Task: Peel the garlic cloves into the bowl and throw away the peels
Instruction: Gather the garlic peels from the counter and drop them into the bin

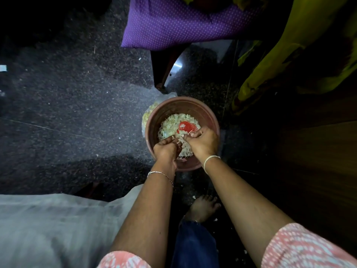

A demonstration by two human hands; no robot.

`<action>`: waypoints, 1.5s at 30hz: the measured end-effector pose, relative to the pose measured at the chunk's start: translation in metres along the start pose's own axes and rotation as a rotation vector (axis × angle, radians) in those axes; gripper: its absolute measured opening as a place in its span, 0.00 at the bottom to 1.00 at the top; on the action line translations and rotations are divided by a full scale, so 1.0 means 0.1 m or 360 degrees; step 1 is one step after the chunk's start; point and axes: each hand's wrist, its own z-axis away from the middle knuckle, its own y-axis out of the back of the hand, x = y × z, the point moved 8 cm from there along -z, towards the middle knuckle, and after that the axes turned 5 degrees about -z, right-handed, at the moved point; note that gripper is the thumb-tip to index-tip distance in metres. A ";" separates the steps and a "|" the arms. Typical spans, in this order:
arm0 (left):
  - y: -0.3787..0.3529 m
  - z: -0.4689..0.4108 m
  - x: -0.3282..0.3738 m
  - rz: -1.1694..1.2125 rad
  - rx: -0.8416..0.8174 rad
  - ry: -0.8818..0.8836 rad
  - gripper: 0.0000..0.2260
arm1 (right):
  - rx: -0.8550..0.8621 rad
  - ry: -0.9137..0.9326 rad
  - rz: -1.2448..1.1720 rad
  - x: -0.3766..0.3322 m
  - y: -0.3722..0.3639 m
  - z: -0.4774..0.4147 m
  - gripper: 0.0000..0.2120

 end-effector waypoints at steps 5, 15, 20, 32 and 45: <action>0.02 0.08 0.06 -0.0017 -0.0002 -0.0111 0.11 | -0.0185 0.0126 -0.0034 -0.04 -0.15 0.00 0.08; 0.02 0.14 0.13 0.0032 -0.0019 -0.0092 0.16 | -0.0086 0.0066 0.0007 0.00 -0.10 -0.02 0.11; 0.01 0.14 0.10 0.0029 -0.0074 -0.0098 0.13 | -0.0169 0.0023 -0.0159 0.09 -0.13 -0.03 0.09; 0.05 0.41 0.21 0.0006 -0.0054 -0.0123 0.09 | -0.0123 -0.0175 -0.0560 0.13 -0.04 0.07 0.13; 0.03 0.46 0.25 0.0052 -0.0189 -0.0117 0.07 | -0.0273 -0.0344 -0.0871 0.03 0.00 0.16 0.17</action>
